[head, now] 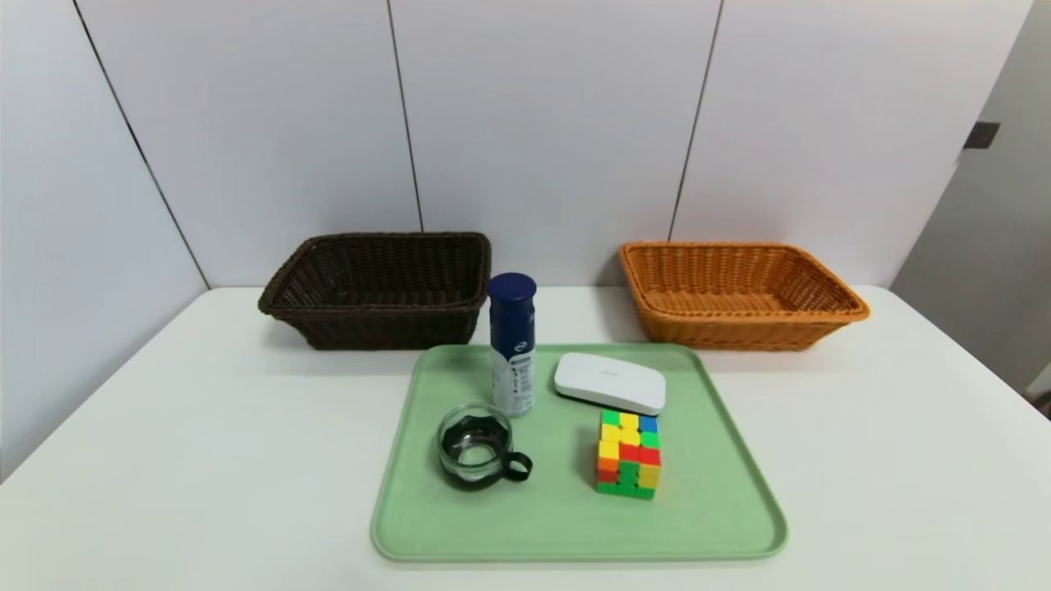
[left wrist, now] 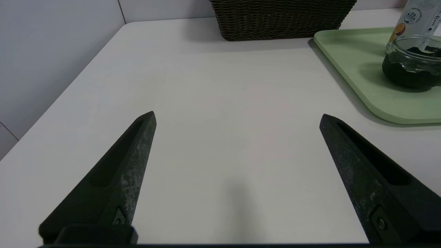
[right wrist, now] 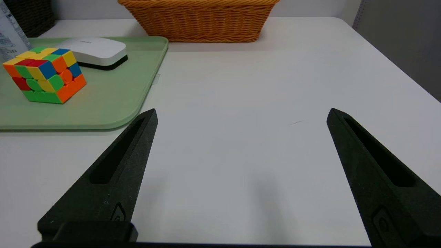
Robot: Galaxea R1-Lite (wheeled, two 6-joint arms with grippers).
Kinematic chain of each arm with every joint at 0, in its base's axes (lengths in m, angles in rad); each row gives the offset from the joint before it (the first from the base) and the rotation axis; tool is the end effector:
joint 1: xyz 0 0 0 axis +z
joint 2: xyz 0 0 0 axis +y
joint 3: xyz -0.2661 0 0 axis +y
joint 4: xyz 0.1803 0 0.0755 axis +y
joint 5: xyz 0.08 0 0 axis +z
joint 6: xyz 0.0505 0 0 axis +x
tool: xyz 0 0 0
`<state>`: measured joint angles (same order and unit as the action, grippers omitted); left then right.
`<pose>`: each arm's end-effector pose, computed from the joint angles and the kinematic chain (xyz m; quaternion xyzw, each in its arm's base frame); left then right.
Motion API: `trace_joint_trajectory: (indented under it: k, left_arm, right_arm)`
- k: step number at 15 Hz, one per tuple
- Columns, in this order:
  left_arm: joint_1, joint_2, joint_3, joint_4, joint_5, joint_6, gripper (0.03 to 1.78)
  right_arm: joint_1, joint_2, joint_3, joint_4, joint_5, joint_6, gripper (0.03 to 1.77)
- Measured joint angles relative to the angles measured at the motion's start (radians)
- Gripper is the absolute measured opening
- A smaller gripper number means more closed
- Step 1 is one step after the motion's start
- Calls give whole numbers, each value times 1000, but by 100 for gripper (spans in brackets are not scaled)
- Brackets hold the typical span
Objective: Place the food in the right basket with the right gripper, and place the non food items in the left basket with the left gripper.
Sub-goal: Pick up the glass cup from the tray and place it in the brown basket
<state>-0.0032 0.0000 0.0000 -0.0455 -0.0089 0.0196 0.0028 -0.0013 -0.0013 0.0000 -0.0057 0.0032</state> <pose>0.0446 -0.0006 0.0814 0.0099 -0.0228 -0.0058 0.9997 0.0445 -0.0002 0.0760 0.0016 -0.0013 -0.0014 1.0000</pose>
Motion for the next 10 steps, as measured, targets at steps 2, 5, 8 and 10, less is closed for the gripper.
trace_joint_trajectory:
  k: [2,5,8,10]
  left_arm:
    - [0,0,0,0,0,0,169]
    - [0,0,0,0,-1,5,169]
    - [0,0,0,0,-5,12,169]
    - [0,0,0,0,-3,6,169]
  right_arm:
    - [0,0,0,0,0,0,170]
    - [0,0,1,0,0,1,170]
    - [0,0,1,-1,1,0,170]
    - [0,0,1,-2,0,1,170]
